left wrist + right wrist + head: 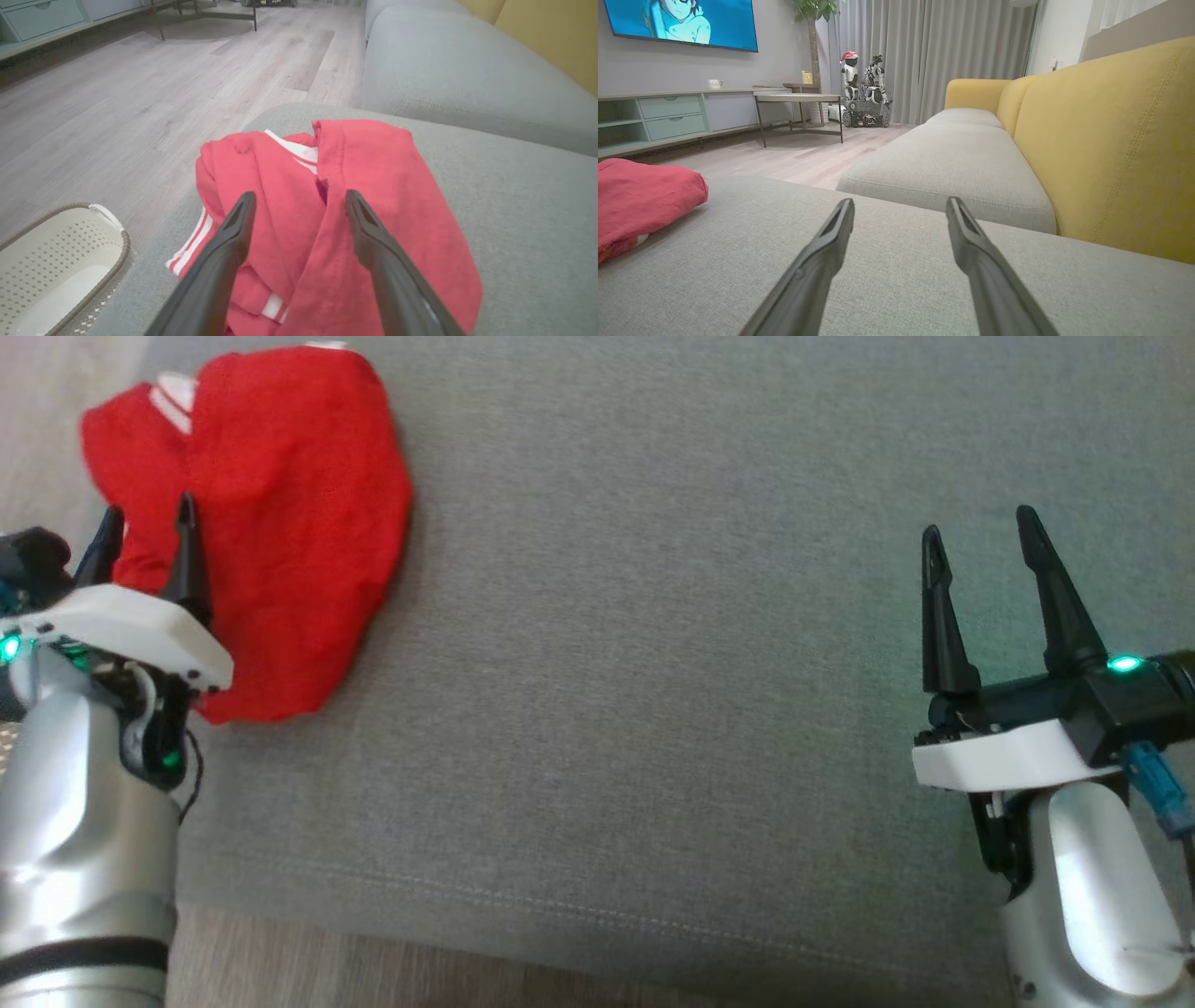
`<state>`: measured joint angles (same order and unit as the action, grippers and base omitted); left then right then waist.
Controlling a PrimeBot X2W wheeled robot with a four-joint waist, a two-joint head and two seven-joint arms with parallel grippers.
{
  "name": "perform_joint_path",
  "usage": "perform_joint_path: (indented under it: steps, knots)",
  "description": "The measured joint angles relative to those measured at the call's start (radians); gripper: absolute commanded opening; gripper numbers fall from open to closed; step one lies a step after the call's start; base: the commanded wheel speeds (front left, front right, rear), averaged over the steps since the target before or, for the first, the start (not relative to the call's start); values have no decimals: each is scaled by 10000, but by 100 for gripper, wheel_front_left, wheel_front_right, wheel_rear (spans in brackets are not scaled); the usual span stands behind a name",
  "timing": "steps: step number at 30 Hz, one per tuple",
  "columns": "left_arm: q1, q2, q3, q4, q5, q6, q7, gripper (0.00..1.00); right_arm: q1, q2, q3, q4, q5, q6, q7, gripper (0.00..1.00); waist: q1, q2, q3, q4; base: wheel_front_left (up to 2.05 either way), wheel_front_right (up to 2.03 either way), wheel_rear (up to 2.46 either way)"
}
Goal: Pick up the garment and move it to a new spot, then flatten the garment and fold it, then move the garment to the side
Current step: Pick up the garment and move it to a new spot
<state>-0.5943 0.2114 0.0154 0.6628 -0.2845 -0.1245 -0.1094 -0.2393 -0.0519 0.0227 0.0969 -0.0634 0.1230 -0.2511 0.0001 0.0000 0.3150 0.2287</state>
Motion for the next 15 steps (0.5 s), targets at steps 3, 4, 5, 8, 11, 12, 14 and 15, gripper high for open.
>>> perform_joint_path:
  steps: [3, 4, 5, 8, 11, 12, 14, 15]
  knots:
    - [-344, 184, -221, 623, -69, -2, 111, 100, -89, -2, 92, 2, 2, 0, -2, 100, -1, 0, 189, -187, 0, 0, 0]
    - [-446, 224, -343, 802, -105, -2, 113, 100, -122, -2, 123, 6, 2, 0, -2, 100, -1, 0, 241, -240, 0, 0, 0]
    - [-541, 253, -477, 955, -142, -2, 113, 100, -163, -2, 148, 8, 2, 0, 0, 100, -1, 0, 286, -292, 0, 0, 0]
    - [-737, 309, -1030, 1333, -412, -2, 199, 0, -240, -2, 201, 15, 2, 0, -2, 100, -1, 0, 383, -430, 0, 0, 0]
    - [-750, 387, -1298, 1530, -796, -65, -77, 0, -249, -4, 244, 23, 10, 0, -2, 100, 0, 0, 399, -512, 0, 0, 0]
    - [-759, 435, -1287, 1590, -884, -65, -274, 0, -254, -4, 253, 27, 27, 0, -2, 100, 0, 0, 377, -523, 0, 0, 0]
    - [-823, 566, -1250, 1699, -897, -65, -717, 0, -267, -4, 274, 69, 77, 0, -2, 100, -1, 0, 284, -530, 0, 0, 0]
    - [-878, 612, -1193, 1710, -899, -63, -886, 0, -270, -2, 284, 86, 121, 0, -2, 100, -1, 0, 224, -527, 0, 0, 0]
